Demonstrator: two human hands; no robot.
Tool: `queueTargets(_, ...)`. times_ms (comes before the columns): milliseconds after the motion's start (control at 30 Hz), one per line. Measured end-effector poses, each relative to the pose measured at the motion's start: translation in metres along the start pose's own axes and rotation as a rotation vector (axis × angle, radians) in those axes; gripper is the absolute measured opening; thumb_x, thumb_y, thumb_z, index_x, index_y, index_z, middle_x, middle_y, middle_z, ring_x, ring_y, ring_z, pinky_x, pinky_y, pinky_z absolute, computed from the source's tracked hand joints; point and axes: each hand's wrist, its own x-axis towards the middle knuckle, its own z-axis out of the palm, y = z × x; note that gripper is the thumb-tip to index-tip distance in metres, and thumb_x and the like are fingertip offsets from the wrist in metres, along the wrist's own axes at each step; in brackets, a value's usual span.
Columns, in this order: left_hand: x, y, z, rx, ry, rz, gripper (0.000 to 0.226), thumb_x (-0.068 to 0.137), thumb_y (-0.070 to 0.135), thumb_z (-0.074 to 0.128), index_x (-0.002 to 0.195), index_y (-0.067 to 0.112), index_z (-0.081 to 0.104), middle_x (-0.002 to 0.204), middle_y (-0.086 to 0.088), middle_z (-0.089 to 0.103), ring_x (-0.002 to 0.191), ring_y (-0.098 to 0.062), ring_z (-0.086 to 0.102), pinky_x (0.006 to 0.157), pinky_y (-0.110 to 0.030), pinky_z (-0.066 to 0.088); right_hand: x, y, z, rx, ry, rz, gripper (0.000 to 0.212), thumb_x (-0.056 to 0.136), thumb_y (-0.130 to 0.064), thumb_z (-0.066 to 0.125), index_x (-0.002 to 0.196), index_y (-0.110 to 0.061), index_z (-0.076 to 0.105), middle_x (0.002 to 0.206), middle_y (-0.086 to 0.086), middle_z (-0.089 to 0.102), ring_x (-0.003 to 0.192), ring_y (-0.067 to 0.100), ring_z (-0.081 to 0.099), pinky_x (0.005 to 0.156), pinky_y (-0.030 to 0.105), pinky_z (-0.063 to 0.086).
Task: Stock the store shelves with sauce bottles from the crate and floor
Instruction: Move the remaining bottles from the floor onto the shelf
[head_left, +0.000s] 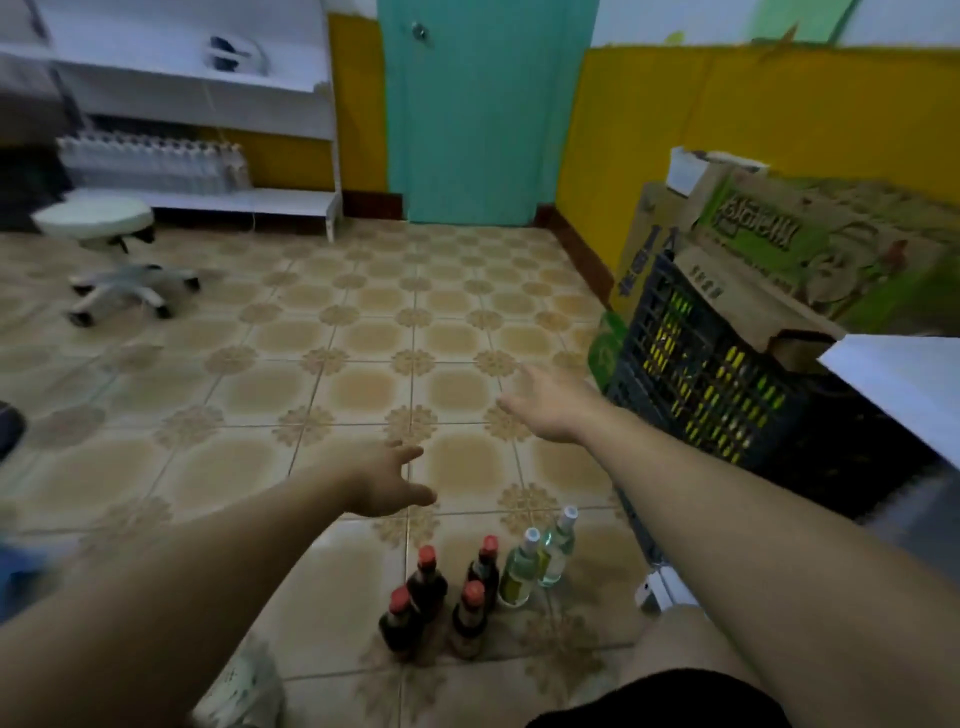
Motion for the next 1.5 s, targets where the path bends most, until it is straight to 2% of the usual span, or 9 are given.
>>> queueTargets(400, 0.104, -0.098, 0.123, -0.093, -0.284, -0.125, 0.077, 0.090, 0.053, 0.053, 0.152, 0.023, 0.017, 0.160, -0.003, 0.015, 0.145, -0.024, 0.018, 0.117, -0.038, 0.020, 0.097, -0.003, 0.198, 0.001, -0.475, -0.014, 0.075, 0.095, -0.048, 0.052, 0.155, -0.021, 0.015, 0.161, 0.004, 0.018, 0.144, 0.027, 0.026, 0.114, 0.040, 0.029)
queueTargets(733, 0.193, -0.126, 0.202, -0.153, -0.409, -0.126, 0.069, 0.095, 0.040, 0.051, 0.152, 0.020, 0.016, 0.159, -0.005, 0.019, 0.144, -0.024, 0.022, 0.117, -0.035, 0.022, 0.148, 0.015, 0.312, -0.094, -0.714, -0.135, 0.074, 0.091, -0.036, 0.062, 0.152, -0.025, 0.022, 0.156, 0.004, 0.029, 0.139, 0.027, 0.033, 0.109, 0.040, 0.035)
queueTargets(833, 0.207, -0.127, 0.218, -0.159, -0.433, -0.109, 0.069, 0.095, 0.038, 0.052, 0.152, 0.020, 0.016, 0.158, -0.006, 0.019, 0.143, -0.025, 0.023, 0.116, -0.035, 0.023, 0.154, 0.015, 0.326, -0.120, -0.683, -0.140, 0.046, 0.096, -0.026, 0.054, 0.139, -0.023, 0.039, 0.131, 0.011, 0.053, 0.112, 0.032, 0.053, 0.089, 0.043, 0.049)
queueTargets(900, 0.210, -0.126, 0.225, -0.168, -0.439, -0.101, 0.069, 0.095, 0.036, 0.052, 0.152, 0.020, 0.016, 0.158, -0.007, 0.020, 0.143, -0.026, 0.024, 0.115, -0.035, 0.024, 0.154, 0.015, 0.331, -0.131, -0.634, -0.131, 0.035, 0.097, -0.021, 0.048, 0.132, -0.022, 0.042, 0.122, 0.013, 0.057, 0.101, 0.034, 0.056, 0.082, 0.045, 0.052)
queueTargets(1033, 0.203, -0.122, 0.230, -0.185, -0.442, -0.081, 0.065, 0.096, 0.032, 0.050, 0.151, 0.018, 0.018, 0.157, -0.007, 0.022, 0.142, -0.025, 0.025, 0.115, -0.035, 0.025, 0.147, 0.015, 0.337, -0.155, -0.672, -0.164, 0.052, 0.095, -0.029, 0.055, 0.142, -0.026, 0.032, 0.135, 0.009, 0.050, 0.114, 0.033, 0.053, 0.088, 0.046, 0.050)
queueTargets(1167, 0.196, -0.124, 0.226, -0.212, -0.390, -0.081, 0.064, 0.097, 0.029, 0.049, 0.152, 0.018, 0.018, 0.158, -0.006, 0.021, 0.143, -0.024, 0.024, 0.114, -0.033, 0.023, 0.142, 0.014, 0.338, -0.130, -0.585, -0.141, 0.036, 0.097, -0.022, 0.048, 0.133, -0.023, 0.042, 0.127, 0.009, 0.056, 0.108, 0.032, 0.055, 0.087, 0.044, 0.050)
queueTargets(1267, 0.190, -0.127, 0.219, -0.231, -0.359, -0.082, 0.066, 0.097, 0.029, 0.051, 0.152, 0.019, 0.016, 0.158, -0.006, 0.020, 0.144, -0.025, 0.023, 0.115, -0.034, 0.023, 0.132, 0.010, 0.320, -0.048, -0.509, -0.145, 0.040, 0.100, -0.027, 0.045, 0.139, -0.025, 0.039, 0.136, 0.005, 0.051, 0.117, 0.031, 0.052, 0.092, 0.043, 0.046)
queueTargets(1433, 0.164, -0.122, 0.181, -0.337, -0.254, -0.052, 0.091, 0.088, 0.028, 0.066, 0.153, 0.021, 0.003, 0.159, -0.005, 0.018, 0.142, -0.026, 0.026, 0.112, -0.033, 0.027, 0.104, -0.005, 0.241, 0.209, -0.271, -0.174, 0.041, 0.100, -0.031, 0.043, 0.141, -0.027, 0.039, 0.143, -0.003, 0.044, 0.126, 0.023, 0.046, 0.100, 0.035, 0.039)
queueTargets(1500, 0.145, -0.113, 0.155, -0.483, -0.179, -0.010, 0.102, 0.079, 0.026, 0.076, 0.153, 0.024, 0.005, 0.154, -0.002, 0.029, 0.138, -0.024, 0.033, 0.109, -0.033, 0.031, 0.089, -0.019, 0.197, 0.322, -0.117, -0.206, 0.041, 0.101, -0.031, 0.043, 0.141, -0.024, 0.042, 0.142, -0.004, 0.045, 0.125, 0.018, 0.045, 0.099, 0.030, 0.038)
